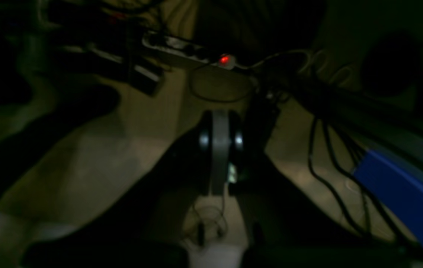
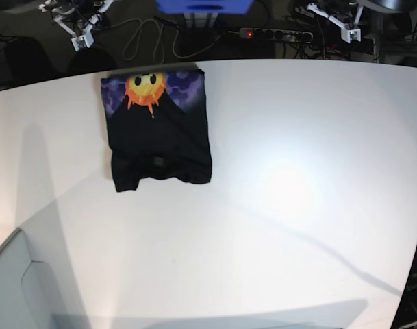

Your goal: Fold the T-shirt properly

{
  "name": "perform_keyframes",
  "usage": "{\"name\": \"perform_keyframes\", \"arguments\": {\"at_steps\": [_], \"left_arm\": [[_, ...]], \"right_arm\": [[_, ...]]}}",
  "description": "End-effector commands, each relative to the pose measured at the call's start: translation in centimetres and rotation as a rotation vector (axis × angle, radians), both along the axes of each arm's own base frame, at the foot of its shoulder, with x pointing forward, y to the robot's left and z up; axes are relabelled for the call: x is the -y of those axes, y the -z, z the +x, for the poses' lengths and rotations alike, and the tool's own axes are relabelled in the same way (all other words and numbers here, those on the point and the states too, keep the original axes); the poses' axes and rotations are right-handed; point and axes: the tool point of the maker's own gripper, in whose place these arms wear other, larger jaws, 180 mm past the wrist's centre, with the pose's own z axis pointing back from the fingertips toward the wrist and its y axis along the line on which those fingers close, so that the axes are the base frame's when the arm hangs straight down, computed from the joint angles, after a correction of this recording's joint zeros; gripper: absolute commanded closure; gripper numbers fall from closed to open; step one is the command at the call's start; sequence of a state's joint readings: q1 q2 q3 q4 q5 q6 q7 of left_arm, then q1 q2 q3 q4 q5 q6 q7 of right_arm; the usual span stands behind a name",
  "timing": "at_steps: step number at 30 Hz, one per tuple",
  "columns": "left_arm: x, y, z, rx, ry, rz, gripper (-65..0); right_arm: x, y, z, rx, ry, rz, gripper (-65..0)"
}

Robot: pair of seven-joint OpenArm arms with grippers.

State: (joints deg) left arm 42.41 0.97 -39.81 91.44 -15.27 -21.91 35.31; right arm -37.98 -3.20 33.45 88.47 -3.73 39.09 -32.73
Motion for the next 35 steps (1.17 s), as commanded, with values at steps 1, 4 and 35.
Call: {"name": "perform_keyframes", "arguments": {"at_steps": [1, 4, 35], "left_arm": [[0.0, 0.4, -1.1, -0.009, -0.002, -0.007, 0.0], [1.0, 3.6, -2.7, 0.001, -0.001, -0.062, 0.0], [10.0, 17.9, -2.6, -0.169, 0.212, -0.189, 0.0]], "right_arm": [[0.0, 0.5, -0.4, -0.001, 0.005, 0.024, 0.0], [-1.1, 3.9, -1.0, -0.024, 0.062, 0.122, 0.0], [-5.4, 15.6, 0.2, -0.043, 0.006, -0.394, 0.0]]}}
